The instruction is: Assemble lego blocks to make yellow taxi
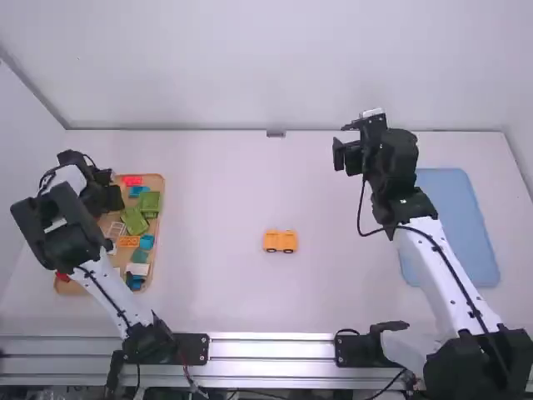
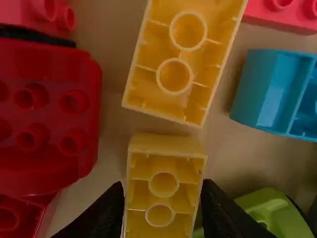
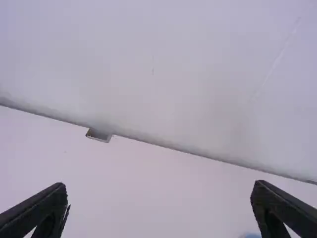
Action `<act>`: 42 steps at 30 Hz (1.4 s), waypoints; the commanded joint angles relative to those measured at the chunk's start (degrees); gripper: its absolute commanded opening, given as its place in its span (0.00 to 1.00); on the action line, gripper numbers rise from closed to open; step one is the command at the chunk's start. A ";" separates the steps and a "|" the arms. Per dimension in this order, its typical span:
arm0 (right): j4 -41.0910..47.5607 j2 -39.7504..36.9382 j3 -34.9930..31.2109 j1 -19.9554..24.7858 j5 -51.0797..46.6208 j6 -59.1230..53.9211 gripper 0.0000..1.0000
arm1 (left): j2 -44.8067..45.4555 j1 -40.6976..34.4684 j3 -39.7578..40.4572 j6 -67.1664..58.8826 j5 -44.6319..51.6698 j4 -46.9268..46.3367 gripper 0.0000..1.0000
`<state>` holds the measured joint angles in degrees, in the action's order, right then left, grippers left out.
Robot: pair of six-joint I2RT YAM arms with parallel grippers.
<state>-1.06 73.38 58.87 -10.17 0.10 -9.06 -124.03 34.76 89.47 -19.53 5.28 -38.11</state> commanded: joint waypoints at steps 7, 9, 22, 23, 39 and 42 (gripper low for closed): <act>-0.20 0.35 2.23 -0.07 0.04 0.22 0.98 | -0.72 -0.70 -3.34 -1.31 -0.39 2.12 0.40; -0.22 0.35 2.23 -0.04 0.02 0.20 0.98 | -0.72 -0.61 -3.34 -1.33 -0.42 2.25 0.38; -0.22 0.35 2.23 -0.04 0.02 0.20 0.98 | -0.70 -0.68 -3.23 1.27 -0.24 5.01 0.24; -0.22 0.35 2.23 0.00 0.00 0.20 0.98 | -0.70 -0.79 -3.23 1.27 -0.15 5.18 0.22; -5.81 0.74 2.23 -3.98 9.35 -0.20 0.98 | 19.26 -3.34 -9.33 1.70 4.37 3.17 0.12; -9.01 3.08 2.23 -4.90 9.40 -0.24 0.98 | 25.27 -6.47 -15.37 -0.17 5.22 7.30 0.14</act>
<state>-9.30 74.39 59.02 -14.61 8.86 -9.47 -102.10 31.07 77.65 -18.22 8.38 -30.89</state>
